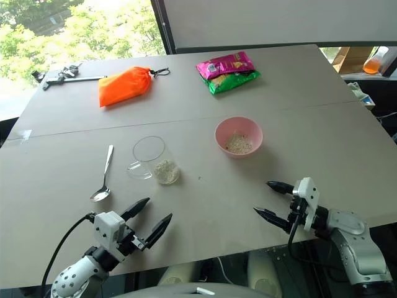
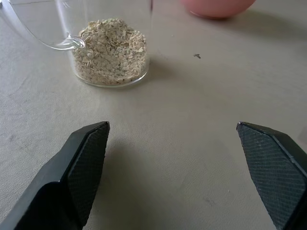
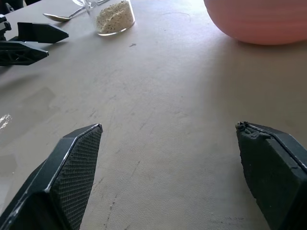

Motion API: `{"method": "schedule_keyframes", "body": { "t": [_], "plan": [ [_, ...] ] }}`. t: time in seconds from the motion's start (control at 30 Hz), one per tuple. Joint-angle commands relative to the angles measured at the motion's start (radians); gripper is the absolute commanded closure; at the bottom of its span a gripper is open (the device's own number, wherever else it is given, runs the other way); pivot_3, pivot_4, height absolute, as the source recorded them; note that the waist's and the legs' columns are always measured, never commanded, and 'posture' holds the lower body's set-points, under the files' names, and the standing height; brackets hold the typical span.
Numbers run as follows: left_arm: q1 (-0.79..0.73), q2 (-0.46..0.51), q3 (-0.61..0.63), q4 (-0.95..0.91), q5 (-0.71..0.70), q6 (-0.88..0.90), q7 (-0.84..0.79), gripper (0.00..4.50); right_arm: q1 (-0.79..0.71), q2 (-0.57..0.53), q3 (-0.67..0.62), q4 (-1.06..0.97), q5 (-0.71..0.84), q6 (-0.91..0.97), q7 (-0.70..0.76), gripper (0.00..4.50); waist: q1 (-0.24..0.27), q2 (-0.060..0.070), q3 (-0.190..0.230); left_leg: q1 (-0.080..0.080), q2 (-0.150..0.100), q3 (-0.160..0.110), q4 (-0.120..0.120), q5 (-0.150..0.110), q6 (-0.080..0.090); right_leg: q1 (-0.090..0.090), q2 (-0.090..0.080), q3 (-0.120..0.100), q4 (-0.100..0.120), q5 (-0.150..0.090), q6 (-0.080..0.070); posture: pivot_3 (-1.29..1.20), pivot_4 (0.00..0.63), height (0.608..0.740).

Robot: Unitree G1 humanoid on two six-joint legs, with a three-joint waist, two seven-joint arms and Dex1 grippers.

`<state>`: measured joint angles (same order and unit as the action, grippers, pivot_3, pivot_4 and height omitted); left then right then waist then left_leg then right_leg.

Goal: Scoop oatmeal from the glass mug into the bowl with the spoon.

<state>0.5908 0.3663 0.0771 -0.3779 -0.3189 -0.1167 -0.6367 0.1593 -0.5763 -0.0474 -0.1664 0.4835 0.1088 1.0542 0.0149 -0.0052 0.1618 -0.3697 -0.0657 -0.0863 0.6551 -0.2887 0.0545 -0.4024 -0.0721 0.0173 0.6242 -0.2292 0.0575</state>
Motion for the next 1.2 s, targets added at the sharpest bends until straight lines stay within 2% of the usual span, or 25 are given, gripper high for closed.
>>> {"method": "schedule_keyframes", "body": {
  "t": [0.03,0.27,0.43,0.5,0.6,0.73,0.83,0.93,0.97,1.07,1.2],
  "plan": [
    [0.003,0.005,0.005,-0.025,-0.010,-0.012,-0.006,0.07,-0.010,-0.008,-0.002,-0.036,0.010,0.004,0.010,0.00,0.000,0.000,0.000,0.000,0.000,0.000,0.000,0.000,0.000,0.000,0.000,0.000,0.000,0.000,0.000,0.00,0.150,0.740],
    [0.000,0.002,0.012,-0.016,-0.005,-0.016,0.002,0.07,-0.026,-0.007,0.010,-0.067,0.014,0.025,0.008,0.00,0.000,0.000,0.000,0.000,0.000,0.000,0.000,0.000,0.000,0.000,0.000,0.000,0.000,0.000,0.000,0.00,0.150,0.740],
    [-0.007,0.048,0.030,-0.098,-0.021,0.161,0.055,0.07,-0.067,-0.005,0.042,-0.151,0.048,0.082,0.006,0.00,-0.001,0.000,0.000,0.001,0.000,0.000,0.001,0.000,0.000,0.000,0.000,0.000,0.002,0.000,0.000,0.00,0.150,0.740],
    [-0.009,0.083,0.061,-0.157,-0.081,0.239,0.052,0.07,-0.092,-0.001,0.057,-0.193,0.074,0.121,-0.001,0.00,-0.001,0.000,0.000,0.001,0.000,0.000,0.001,0.000,0.000,0.000,0.001,0.000,0.002,0.000,0.000,0.00,0.150,0.740],
    [-0.002,0.151,0.154,-0.243,-0.223,0.358,0.031,0.07,-0.131,0.003,0.081,-0.237,0.097,0.163,-0.006,0.00,-0.002,0.000,0.000,0.001,0.001,-0.001,0.001,0.000,0.000,0.000,0.001,0.000,0.003,0.000,0.000,0.00,0.150,0.740],
    [0.021,0.263,0.364,-0.319,-0.464,0.509,0.006,0.07,-0.184,0.002,0.105,-0.291,0.137,0.215,0.000,0.00,-0.002,0.000,0.000,0.000,0.001,-0.001,0.002,0.001,-0.001,-0.002,0.001,0.000,0.003,0.000,0.000,0.00,0.150,0.740],
    [0.012,0.321,0.510,-0.302,-0.561,0.596,0.039,0.07,-0.207,-0.004,0.117,-0.316,0.158,0.239,0.010,0.00,-0.001,0.000,0.000,0.000,0.000,0.000,0.002,0.002,-0.003,-0.002,0.001,0.000,0.003,0.000,0.000,0.00,0.150,0.740],
    [-0.086,0.346,0.627,-0.221,-0.636,0.635,0.106,0.07,-0.219,-0.014,0.126,-0.336,0.166,0.254,0.017,0.00,0.000,0.000,0.000,0.000,0.000,0.000,0.002,0.003,-0.005,-0.002,0.001,-0.001,0.003,0.000,0.000,0.00,0.150,0.740],
    [-0.129,0.356,0.652,-0.185,-0.646,0.650,0.137,0.07,-0.222,-0.015,0.127,-0.339,0.166,0.257,0.014,0.00,0.001,0.000,0.000,0.000,0.000,0.000,0.002,0.003,-0.005,-0.002,0.001,-0.002,0.003,0.000,0.000,0.00,0.150,0.740],
    [-0.255,0.371,0.661,-0.067,-0.563,0.650,0.222,0.07,-0.233,-0.011,0.132,-0.344,0.162,0.272,-0.004,0.00,0.000,0.000,0.000,0.000,0.000,-0.002,0.002,0.005,-0.008,-0.002,0.002,-0.003,0.004,0.001,-0.001,0.00,0.150,0.740],
    [-0.331,0.368,0.540,0.011,-0.416,0.641,0.250,0.07,-0.243,-0.005,0.143,-0.350,0.135,0.276,-0.037,0.00,-0.005,0.000,0.000,0.002,0.000,0.000,0.002,0.005,-0.009,-0.002,0.003,-0.002,0.005,0.002,-0.002,0.00,0.150,0.740]
  ]
}}
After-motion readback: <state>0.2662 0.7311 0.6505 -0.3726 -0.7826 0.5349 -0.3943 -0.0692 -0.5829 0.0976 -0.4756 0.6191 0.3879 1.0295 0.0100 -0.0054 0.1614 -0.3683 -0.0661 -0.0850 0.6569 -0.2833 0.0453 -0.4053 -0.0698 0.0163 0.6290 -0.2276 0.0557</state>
